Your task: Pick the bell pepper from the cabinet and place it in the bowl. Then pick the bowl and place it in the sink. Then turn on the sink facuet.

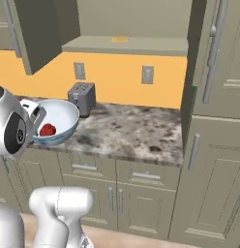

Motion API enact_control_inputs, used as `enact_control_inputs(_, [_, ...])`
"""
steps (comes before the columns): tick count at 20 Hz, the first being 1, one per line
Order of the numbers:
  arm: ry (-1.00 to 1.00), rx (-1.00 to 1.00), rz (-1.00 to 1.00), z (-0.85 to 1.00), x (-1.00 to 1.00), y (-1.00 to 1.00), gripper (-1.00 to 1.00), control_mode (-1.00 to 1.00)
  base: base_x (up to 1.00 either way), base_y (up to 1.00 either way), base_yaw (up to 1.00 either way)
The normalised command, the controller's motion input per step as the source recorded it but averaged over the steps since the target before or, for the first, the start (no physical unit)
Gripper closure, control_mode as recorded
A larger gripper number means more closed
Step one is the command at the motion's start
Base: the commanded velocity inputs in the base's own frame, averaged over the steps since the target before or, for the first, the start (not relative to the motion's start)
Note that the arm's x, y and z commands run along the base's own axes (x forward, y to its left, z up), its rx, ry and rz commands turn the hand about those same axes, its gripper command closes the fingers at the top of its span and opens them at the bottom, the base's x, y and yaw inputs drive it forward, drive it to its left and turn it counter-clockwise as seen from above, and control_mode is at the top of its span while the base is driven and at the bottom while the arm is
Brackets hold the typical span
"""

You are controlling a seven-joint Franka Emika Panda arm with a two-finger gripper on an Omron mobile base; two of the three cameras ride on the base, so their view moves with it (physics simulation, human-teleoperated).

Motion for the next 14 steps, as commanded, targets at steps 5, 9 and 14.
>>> enact_control_inputs(5, [0.0,0.0,0.0,0.0,0.0,0.0,1.0,1.0,-0.03,1.0,0.0])
enact_control_inputs(9, [0.0,0.0,0.0,0.0,0.0,0.0,1.0,1.0,0.0,1.0,0.0])
enact_control_inputs(14, [0.0,0.0,0.0,0.0,0.0,0.0,1.0,1.0,0.17,1.0,0.0])
